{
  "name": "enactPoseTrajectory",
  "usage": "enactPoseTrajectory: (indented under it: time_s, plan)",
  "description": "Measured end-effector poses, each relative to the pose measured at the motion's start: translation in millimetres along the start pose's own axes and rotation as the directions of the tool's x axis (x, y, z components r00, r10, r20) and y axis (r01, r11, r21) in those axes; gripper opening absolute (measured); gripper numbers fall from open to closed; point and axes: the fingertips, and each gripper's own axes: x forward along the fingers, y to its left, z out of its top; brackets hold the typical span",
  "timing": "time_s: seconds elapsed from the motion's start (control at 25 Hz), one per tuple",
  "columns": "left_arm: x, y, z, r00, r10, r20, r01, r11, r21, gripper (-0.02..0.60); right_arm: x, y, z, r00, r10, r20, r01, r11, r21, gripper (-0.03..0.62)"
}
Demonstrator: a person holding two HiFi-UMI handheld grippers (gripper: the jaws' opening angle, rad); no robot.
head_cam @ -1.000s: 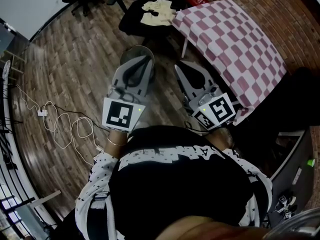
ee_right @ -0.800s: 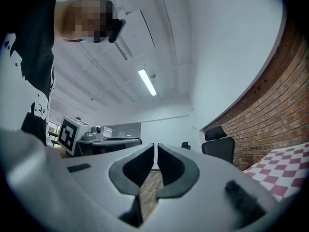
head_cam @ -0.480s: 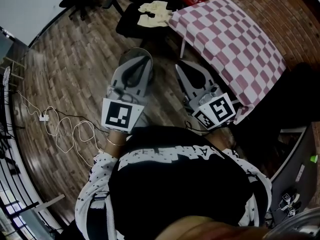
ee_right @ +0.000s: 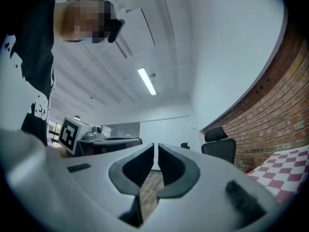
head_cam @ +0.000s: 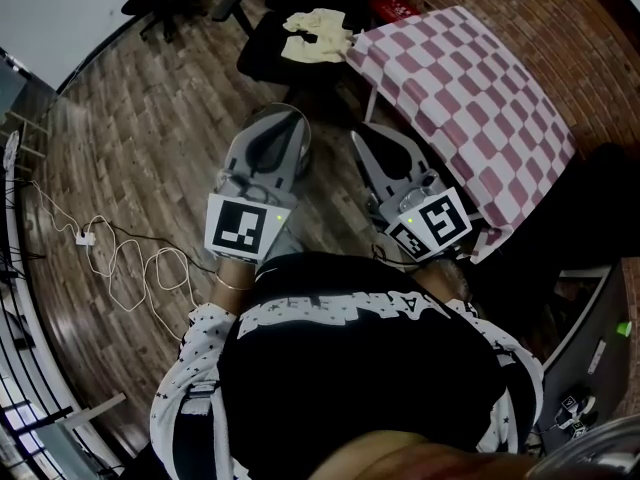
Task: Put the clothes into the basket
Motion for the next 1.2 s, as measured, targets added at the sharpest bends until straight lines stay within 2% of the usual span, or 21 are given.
enactPoseTrajectory:
  time_s: [0.16, 0.36, 0.6, 0.8, 1.0, 1.2]
  plan:
    - [8, 15, -3, 1.000, -0.008, 0.013, 0.008, 1.000, -0.003, 0.015, 14, -7, -4, 1.000, -0.016, -0.017, 0.016, 1.000, -0.007, 0.032]
    - [16, 30, -17, 0.999, -0.020, -0.024, 0.020, 1.000, -0.010, 0.015, 32, -13, -13, 0.999, -0.023, -0.031, 0.022, 1.000, -0.009, 0.032]
    - [25, 53, -20, 1.000, -0.012, 0.017, 0.012, 1.000, -0.008, 0.015, 57, -19, -20, 0.999, -0.013, -0.037, 0.013, 1.000, 0.003, 0.032]
    - [25, 77, -36, 0.999, 0.010, -0.032, -0.011, 1.000, -0.027, 0.015, 80, -20, -29, 0.999, 0.006, -0.053, -0.005, 1.000, 0.010, 0.032]
    - [31, 99, -39, 1.000, 0.018, -0.005, -0.018, 1.000, -0.010, 0.015, 106, -23, -33, 0.998, 0.023, -0.062, -0.023, 1.000, 0.003, 0.032]
    - [32, 122, -51, 0.998, 0.033, -0.052, -0.034, 0.999, -0.021, 0.015, 130, -22, -40, 0.997, 0.045, -0.067, -0.045, 0.999, 0.005, 0.032]
